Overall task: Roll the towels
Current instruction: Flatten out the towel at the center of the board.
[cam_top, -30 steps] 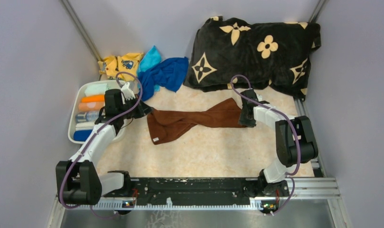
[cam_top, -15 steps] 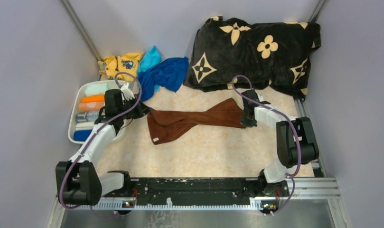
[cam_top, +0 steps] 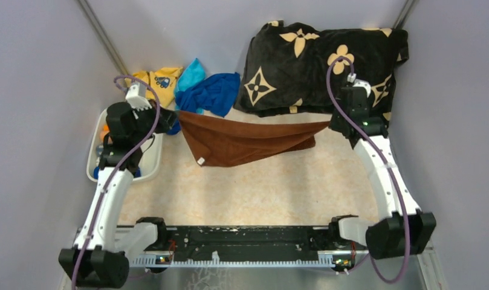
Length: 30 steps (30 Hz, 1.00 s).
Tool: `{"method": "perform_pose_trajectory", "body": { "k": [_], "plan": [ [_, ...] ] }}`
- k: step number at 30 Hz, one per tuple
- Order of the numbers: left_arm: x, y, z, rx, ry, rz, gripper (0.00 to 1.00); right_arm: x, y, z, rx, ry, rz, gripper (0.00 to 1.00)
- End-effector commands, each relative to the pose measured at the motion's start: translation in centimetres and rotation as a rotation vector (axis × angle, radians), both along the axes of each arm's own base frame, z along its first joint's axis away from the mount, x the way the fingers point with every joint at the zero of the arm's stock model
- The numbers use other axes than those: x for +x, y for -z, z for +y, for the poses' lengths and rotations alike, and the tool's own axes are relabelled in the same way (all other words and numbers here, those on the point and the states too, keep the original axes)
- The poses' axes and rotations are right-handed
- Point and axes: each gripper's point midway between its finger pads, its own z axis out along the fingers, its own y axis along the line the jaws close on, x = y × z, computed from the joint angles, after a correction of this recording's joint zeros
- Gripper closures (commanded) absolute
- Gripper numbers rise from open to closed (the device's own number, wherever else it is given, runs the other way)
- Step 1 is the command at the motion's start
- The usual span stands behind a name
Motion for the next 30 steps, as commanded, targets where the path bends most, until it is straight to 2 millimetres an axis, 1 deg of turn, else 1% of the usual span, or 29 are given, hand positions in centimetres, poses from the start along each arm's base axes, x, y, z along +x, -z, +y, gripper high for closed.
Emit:
{"method": "perform_pose_trajectory", "body": {
  "k": [1,3,4,8,11,14,15,17,19,21,25,27,29,30],
  "plan": [
    [-3.3,-6.0,0.1,-0.023,-0.008,-0.147,1.0,-3.5,-6.8,-1.7,-0.051,0.013,-0.147,1.0],
    [-5.0,-7.5,0.4,-0.031,-0.021,-0.19,1.0,-5.1,-8.9,-2.2,-0.054,0.03,-0.212,1.0],
    [-5.9,-7.8,0.6,-0.034,-0.034,-0.196,1.0,-6.0,-9.6,-2.4,-0.056,0.04,-0.239,1.0],
    [-9.0,-8.5,1.5,-0.065,-0.089,-0.196,1.0,-9.8,-12.0,-3.6,-0.062,0.095,-0.337,1.0],
    [-10.8,-8.8,2.1,-0.107,-0.137,-0.212,1.0,-12.3,-13.3,-4.5,-0.062,0.136,-0.391,1.0],
    [-11.7,-8.7,2.5,-0.111,-0.155,-0.209,1.0,-13.5,-14.2,-4.5,-0.043,0.143,-0.429,1.0],
    [-11.7,-8.5,2.3,-0.109,-0.148,-0.204,1.0,-13.5,-14.5,-4.3,-0.032,0.14,-0.44,1.0],
    [-10.9,-7.0,2.1,-0.094,-0.137,-0.159,1.0,-12.8,-14.3,-4.1,-0.023,0.134,-0.436,1.0],
    [-9.5,-4.9,1.7,-0.091,-0.118,-0.091,1.0,-11.5,-13.2,-3.9,-0.028,0.133,-0.398,1.0],
    [-7.9,-2.3,1.1,-0.092,-0.097,-0.019,1.0,-9.7,-11.0,-3.7,-0.031,0.134,-0.33,1.0],
    [-4.3,3.8,0.9,-0.09,-0.108,0.123,1.0,-5.4,-4.8,-3.3,-0.031,0.158,-0.203,1.0],
    [-2.3,7.2,1.0,-0.078,-0.128,0.186,1.0,-2.9,-1.6,-3.4,-0.041,0.18,-0.153,1.0],
    [-0.1,9.9,0.9,-0.07,-0.133,0.238,1.0,-0.4,1.3,-3.8,-0.036,0.199,-0.11,1.0],
    [0.9,11.0,0.7,-0.07,-0.126,0.257,1.0,0.9,2.4,-4.2,-0.033,0.208,-0.099,1.0]
  ]
}}
